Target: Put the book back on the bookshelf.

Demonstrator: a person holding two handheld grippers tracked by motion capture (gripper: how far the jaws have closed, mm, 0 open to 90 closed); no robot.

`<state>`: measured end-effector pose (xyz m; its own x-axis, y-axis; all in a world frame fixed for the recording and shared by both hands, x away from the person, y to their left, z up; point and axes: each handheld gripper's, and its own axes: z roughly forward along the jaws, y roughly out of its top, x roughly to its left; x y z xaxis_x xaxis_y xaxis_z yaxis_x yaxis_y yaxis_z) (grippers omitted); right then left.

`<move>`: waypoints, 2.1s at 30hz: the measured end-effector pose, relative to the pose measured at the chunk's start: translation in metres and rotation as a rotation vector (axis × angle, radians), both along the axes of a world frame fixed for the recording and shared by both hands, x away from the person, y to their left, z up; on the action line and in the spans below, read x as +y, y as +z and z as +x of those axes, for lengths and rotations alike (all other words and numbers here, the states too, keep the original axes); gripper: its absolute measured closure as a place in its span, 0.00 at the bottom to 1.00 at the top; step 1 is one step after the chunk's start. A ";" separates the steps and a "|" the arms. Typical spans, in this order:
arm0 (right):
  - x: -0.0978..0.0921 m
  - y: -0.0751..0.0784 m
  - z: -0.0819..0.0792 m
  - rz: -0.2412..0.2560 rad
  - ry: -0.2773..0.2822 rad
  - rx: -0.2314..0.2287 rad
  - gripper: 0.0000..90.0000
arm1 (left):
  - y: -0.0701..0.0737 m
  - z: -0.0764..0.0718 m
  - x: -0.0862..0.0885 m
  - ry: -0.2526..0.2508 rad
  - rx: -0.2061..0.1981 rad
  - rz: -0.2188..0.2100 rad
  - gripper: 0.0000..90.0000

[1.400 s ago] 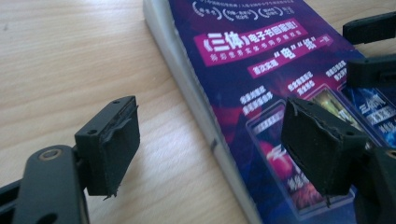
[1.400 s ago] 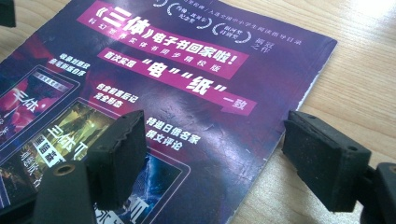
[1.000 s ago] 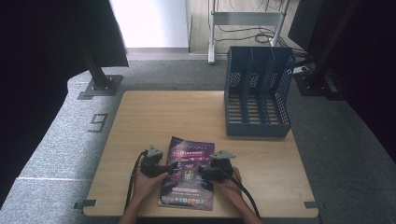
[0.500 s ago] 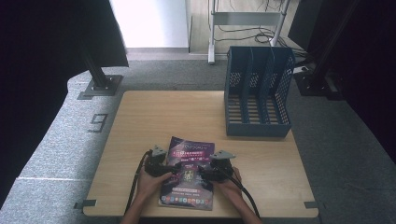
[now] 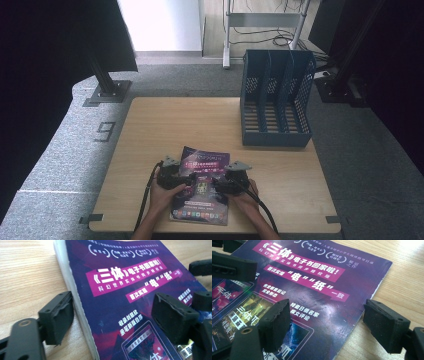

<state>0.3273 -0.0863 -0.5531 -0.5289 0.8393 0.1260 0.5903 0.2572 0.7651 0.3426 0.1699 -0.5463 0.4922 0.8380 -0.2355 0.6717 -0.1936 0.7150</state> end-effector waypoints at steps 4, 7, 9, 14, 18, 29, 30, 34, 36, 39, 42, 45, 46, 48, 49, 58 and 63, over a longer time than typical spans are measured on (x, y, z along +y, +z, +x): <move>0.000 0.000 0.000 0.000 -0.001 -0.001 0.24 | 0.001 0.001 0.003 0.001 0.013 -0.032 0.23; 0.000 0.000 0.000 -0.001 -0.001 -0.001 0.24 | 0.002 0.000 0.004 0.001 0.011 -0.041 0.23; 0.000 0.000 0.000 -0.001 -0.001 -0.001 0.24 | 0.003 0.000 0.004 -0.001 0.010 -0.045 0.24; 0.000 0.000 0.000 -0.001 -0.003 -0.001 0.24 | 0.006 -0.001 0.008 -0.018 0.018 -0.066 0.24; 0.000 0.000 0.000 -0.001 -0.004 -0.002 0.24 | 0.008 -0.002 0.012 -0.034 0.020 -0.111 0.24; 0.000 0.000 0.000 -0.003 -0.004 -0.001 0.24 | 0.015 -0.005 0.014 -0.067 -0.006 -0.172 0.26; 0.000 0.000 0.000 -0.003 -0.004 -0.001 0.24 | 0.016 -0.005 0.014 -0.072 -0.007 -0.177 0.26; 0.000 0.000 0.000 -0.003 -0.004 -0.001 0.24 | 0.014 -0.005 0.011 -0.103 0.009 -0.201 0.28; 0.000 0.000 0.000 -0.003 -0.004 -0.001 0.24 | 0.013 -0.005 0.008 -0.116 0.010 -0.185 0.29; 0.000 0.000 0.000 -0.004 -0.004 0.000 0.24 | 0.014 -0.003 0.002 -0.116 0.004 -0.126 0.31; 0.000 0.000 0.000 -0.004 -0.004 0.000 0.24 | 0.014 0.002 -0.002 -0.107 -0.003 -0.073 0.34; 0.000 0.000 0.000 -0.005 -0.004 -0.001 0.24 | 0.015 0.009 -0.007 -0.095 -0.013 -0.027 0.36; 0.000 0.000 0.000 -0.005 -0.004 -0.001 0.24 | 0.015 0.010 -0.009 -0.092 -0.020 -0.014 0.37; 0.000 0.000 0.000 -0.005 -0.003 -0.001 0.24 | 0.014 0.014 -0.012 -0.089 -0.012 0.001 0.39; 0.000 0.000 0.000 -0.006 -0.003 -0.001 0.24 | 0.014 0.016 -0.013 -0.095 -0.010 0.003 0.39; 0.000 0.000 0.000 -0.006 -0.003 -0.001 0.24 | 0.014 0.019 -0.013 -0.087 0.010 -0.018 0.43; 0.000 0.000 0.000 -0.005 -0.004 -0.001 0.24 | 0.015 0.017 -0.015 -0.081 -0.020 0.008 0.53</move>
<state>0.3272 -0.0859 -0.5531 -0.5261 0.8418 0.1208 0.5903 0.2592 0.7645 0.3593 0.1553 -0.5309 0.5629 0.7972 -0.2182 0.6393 -0.2525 0.7263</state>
